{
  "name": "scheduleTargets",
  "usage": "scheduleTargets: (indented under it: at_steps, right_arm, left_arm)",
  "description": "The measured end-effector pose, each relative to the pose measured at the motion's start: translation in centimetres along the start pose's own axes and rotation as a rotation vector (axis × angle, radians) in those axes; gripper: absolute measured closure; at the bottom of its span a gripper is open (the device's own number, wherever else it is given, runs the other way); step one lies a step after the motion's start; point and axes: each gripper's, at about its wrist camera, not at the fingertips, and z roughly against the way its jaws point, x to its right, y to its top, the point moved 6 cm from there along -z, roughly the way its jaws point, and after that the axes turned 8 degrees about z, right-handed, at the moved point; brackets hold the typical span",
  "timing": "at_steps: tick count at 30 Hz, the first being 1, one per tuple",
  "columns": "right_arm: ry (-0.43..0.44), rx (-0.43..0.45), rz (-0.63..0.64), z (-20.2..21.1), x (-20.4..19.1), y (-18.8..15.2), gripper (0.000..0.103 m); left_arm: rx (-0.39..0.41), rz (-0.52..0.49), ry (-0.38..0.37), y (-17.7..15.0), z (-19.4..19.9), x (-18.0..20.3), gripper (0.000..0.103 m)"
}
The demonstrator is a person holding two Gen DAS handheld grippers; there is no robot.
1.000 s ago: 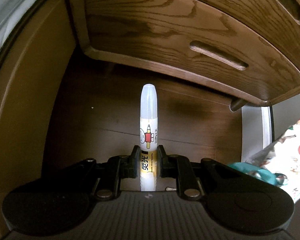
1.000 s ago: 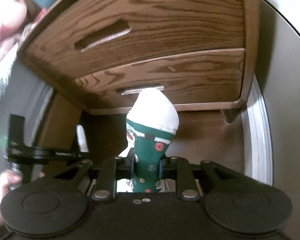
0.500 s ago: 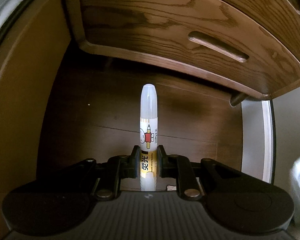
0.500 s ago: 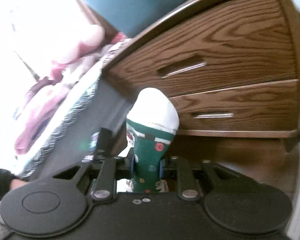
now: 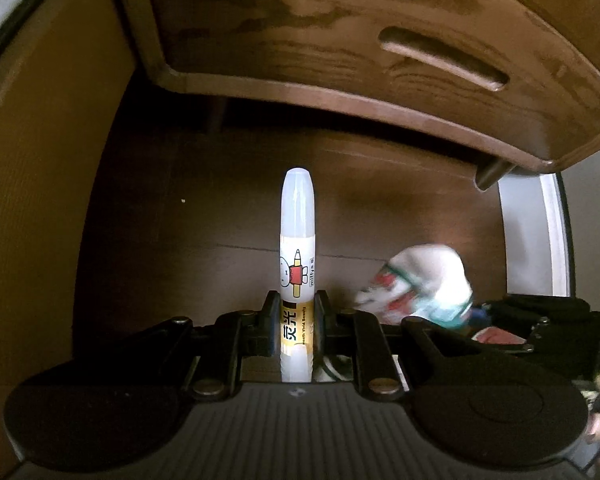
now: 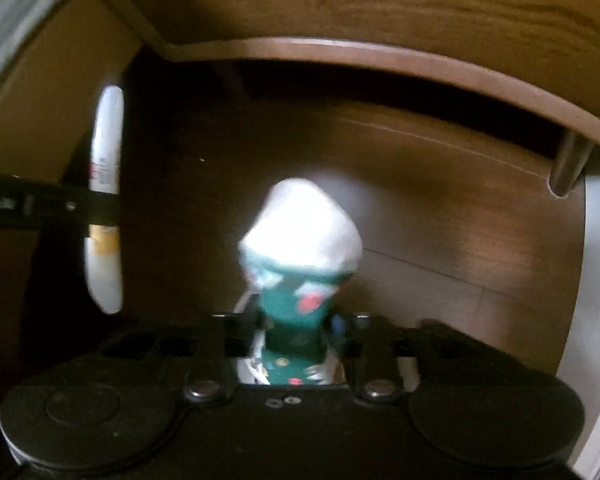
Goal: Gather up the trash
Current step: 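Lift the held marker and bag up over the teal wastebasket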
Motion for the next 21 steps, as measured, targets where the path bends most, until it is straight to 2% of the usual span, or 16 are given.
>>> scheduleTargets:
  at_steps: [2,4,7,10,12,13,15,20,21]
  right_arm:
    - [-0.018,0.003,0.021,-0.2,0.2,-0.5,0.03]
    - [-0.037,-0.025,0.018,-0.5,0.7,-0.8,0.03]
    - [-0.03,-0.029,-0.095,-0.6,2.4,-1.4,0.03]
    - [0.04,-0.041,-0.209,-1.5,3.0,-2.1,0.03]
    - [0.05,-0.049,-0.197,-2.5,2.3,-2.4,0.032]
    - [0.039,-0.064,-0.176,-3.1,1.9,-2.5,0.038]
    - [0.028,-0.1,-0.129,-3.8,1.1,-2.8,0.081]
    - [0.037,-0.071,-0.052,-2.2,0.1,-2.9,0.1]
    - [0.038,-0.058,-0.045,-1.6,-0.2,-2.7,0.101]
  left_arm:
    - [-0.011,0.0,0.003,-0.2,-0.5,0.1,0.086]
    - [-0.019,0.002,0.001,-0.3,-0.9,0.0,0.086]
    - [-0.029,0.004,-0.009,-0.3,-1.3,0.1,0.086]
    - [-0.035,0.003,-0.018,-0.3,-1.6,0.2,0.086]
    - [-0.042,0.006,-0.022,-0.1,-2.0,0.2,0.086]
    - [-0.044,0.005,-0.022,-0.2,-2.1,0.3,0.086]
    - [-0.046,0.005,-0.021,-0.2,-2.1,0.3,0.086]
    - [-0.042,0.015,-0.032,-0.2,-1.7,0.2,0.086]
    - [-0.038,0.017,-0.032,-0.2,-1.5,0.4,0.086]
